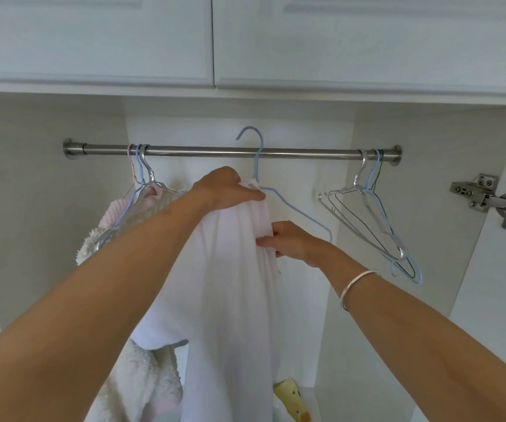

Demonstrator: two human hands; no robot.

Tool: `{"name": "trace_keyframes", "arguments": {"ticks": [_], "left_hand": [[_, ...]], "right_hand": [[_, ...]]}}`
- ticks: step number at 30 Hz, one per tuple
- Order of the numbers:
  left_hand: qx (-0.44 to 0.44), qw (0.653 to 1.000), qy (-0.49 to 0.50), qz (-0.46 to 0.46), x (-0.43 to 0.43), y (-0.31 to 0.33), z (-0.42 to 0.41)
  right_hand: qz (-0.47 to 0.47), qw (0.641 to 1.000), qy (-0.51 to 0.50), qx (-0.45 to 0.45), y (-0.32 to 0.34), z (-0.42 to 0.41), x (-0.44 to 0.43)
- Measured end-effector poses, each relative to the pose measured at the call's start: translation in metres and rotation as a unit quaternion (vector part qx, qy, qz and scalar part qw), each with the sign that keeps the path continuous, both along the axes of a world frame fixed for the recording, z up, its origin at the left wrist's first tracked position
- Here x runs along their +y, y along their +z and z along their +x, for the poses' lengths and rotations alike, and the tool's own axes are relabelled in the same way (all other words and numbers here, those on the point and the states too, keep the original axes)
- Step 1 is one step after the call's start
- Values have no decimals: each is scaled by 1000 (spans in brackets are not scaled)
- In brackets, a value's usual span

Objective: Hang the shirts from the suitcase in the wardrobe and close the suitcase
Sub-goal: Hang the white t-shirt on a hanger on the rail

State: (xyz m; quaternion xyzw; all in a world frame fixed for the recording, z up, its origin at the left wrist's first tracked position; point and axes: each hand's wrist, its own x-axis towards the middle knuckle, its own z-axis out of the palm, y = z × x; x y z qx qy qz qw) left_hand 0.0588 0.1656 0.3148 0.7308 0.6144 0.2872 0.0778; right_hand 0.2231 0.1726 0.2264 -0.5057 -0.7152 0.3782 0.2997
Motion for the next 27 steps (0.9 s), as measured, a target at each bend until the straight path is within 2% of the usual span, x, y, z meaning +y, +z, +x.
{"name": "trace_keyframes", "arguments": {"ticks": [2, 5, 7, 10, 14, 17, 21, 23, 25, 27], "left_hand": [[1, 1000, 23, 16, 2, -1, -9], [-55, 995, 54, 59, 6, -6, -24], [-88, 991, 64, 81, 7, -10, -31], [-135, 984, 75, 92, 8, -15, -36], [-173, 975, 100, 94, 8, -14, -36], [-145, 973, 156, 89, 3, -11, -30], [-147, 973, 157, 79, 5, -11, -29], [-149, 974, 155, 78, 4, -12, -30], [-168, 973, 145, 66, 4, -14, -29], [-231, 964, 118, 47, 5, -16, -31]], "right_hand": [[29, 999, -17, 31, -4, -2, 1], [38, 993, -40, 101, -7, -1, 3], [3, 997, -40, 59, -8, 0, 1], [-67, 994, -29, -78, -11, 1, -2], [-80, 978, -1, -192, -23, 9, 1], [-32, 984, -32, -175, -29, 16, 6], [-28, 990, -73, -117, -37, 33, 15], [0, 984, -101, -143, -41, 40, 21], [41, 967, -130, -214, -42, 46, 23], [71, 958, -145, -239, -42, 51, 24]]}}
